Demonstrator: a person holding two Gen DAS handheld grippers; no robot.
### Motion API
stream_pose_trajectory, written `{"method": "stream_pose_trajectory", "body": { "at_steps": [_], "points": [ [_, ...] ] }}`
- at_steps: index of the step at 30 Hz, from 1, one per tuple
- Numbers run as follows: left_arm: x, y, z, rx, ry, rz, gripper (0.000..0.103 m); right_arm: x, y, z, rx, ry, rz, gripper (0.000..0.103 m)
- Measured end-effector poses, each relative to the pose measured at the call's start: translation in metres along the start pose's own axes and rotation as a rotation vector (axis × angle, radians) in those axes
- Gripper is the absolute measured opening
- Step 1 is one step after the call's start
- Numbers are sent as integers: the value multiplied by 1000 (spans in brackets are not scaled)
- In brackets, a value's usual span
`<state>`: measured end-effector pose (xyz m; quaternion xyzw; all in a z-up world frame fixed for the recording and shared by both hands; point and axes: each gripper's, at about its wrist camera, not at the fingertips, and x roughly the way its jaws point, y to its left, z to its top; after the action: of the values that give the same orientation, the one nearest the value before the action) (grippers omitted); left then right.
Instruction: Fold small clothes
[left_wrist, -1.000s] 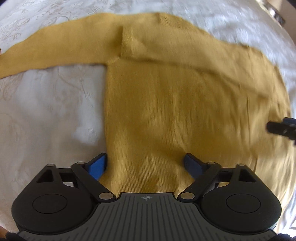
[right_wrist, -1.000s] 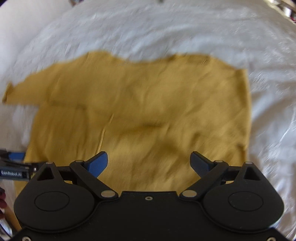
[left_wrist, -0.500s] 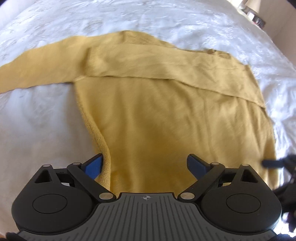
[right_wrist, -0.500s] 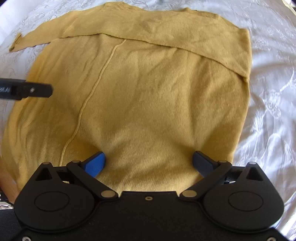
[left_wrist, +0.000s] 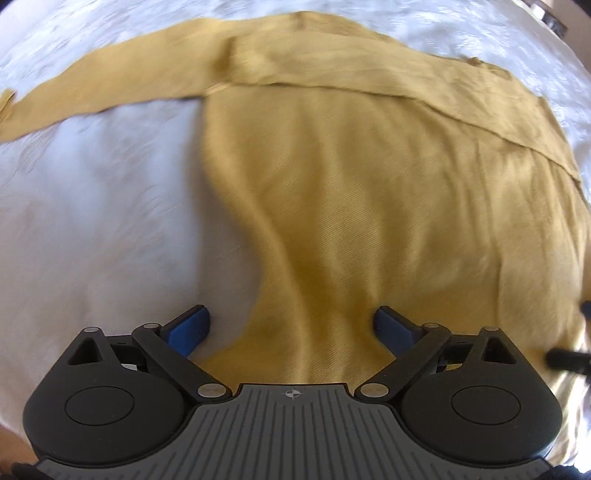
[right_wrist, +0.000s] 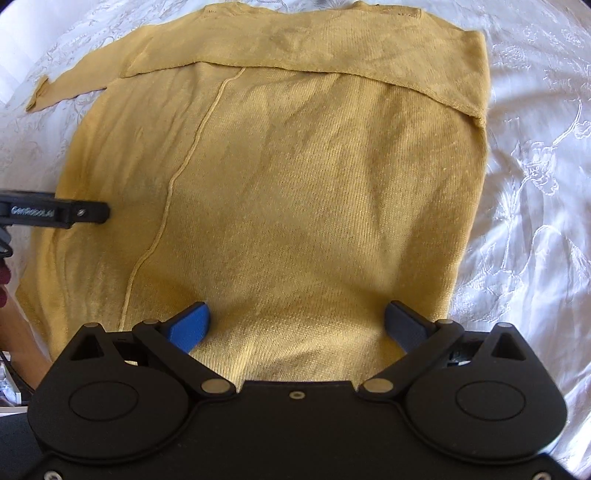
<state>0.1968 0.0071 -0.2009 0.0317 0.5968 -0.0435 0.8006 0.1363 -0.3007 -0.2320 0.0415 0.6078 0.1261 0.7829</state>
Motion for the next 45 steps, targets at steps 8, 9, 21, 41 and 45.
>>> {"method": "stream_pose_trajectory", "body": {
  "at_steps": [8, 9, 21, 41, 45],
  "points": [
    [-12, 51, -24, -61, 32, -57, 97, -19, -12, -1, 107, -2, -17, 101],
    [-12, 63, -28, -92, 47, -67, 97, -23, -12, 0, 128, -6, -24, 101],
    [-53, 175, -44, -212, 23, -164, 101, -40, 70, 44, 75, -100, 22, 102],
    [-30, 123, -78, -114, -26, -321, 14, -27, 122, 55, -156, -35, 123, 101],
    [-45, 120, -87, -127, -40, -283, 6, -22, 117, 53, -159, -21, 141, 101]
  ]
}}
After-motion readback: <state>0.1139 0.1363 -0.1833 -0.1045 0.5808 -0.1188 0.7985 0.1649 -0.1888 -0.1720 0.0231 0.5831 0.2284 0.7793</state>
